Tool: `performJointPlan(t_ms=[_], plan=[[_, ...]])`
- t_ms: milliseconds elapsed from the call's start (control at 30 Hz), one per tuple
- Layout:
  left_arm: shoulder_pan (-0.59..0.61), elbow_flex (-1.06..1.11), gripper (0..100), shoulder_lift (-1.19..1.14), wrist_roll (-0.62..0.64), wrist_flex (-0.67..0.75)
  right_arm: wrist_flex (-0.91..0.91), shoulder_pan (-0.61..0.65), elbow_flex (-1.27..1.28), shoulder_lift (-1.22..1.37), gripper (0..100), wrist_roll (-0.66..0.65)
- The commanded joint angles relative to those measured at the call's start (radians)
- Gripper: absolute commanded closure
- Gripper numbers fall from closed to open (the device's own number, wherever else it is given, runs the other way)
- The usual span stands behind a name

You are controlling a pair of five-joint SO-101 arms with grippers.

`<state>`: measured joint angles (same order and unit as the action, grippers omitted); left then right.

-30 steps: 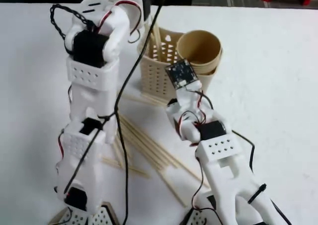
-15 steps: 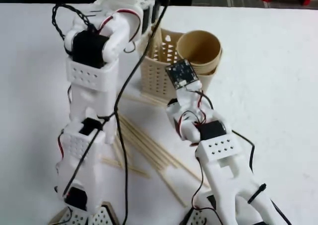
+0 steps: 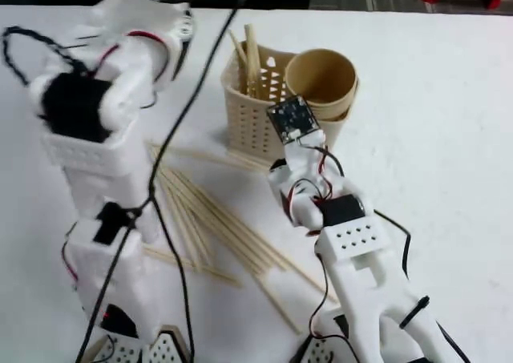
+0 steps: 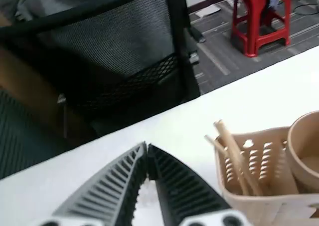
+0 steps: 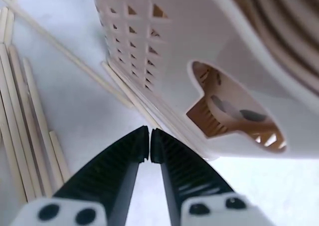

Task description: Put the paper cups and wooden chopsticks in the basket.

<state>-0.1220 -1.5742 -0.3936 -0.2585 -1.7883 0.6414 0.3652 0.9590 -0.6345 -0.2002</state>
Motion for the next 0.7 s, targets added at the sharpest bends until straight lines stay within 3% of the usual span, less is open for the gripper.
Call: performJointPlan(t_ms=[0,200,333,667], plan=[[0.054,0.328,98,0.231,-0.017,-0.003,-0.016,-0.002,-0.005,-0.031,98.1,-0.014],[0.104,0.852,98,0.535,-0.021,0.026,-0.013,0.065,0.014,-0.031,96.0,-0.069],[0.197,1.137,98,0.7,-0.021,0.098,-0.007,0.12,0.021,-0.031,95.7,-0.077],[0.427,1.949,97,1.0,-0.021,0.456,0.154,0.384,0.002,0.041,87.3,-0.153]])
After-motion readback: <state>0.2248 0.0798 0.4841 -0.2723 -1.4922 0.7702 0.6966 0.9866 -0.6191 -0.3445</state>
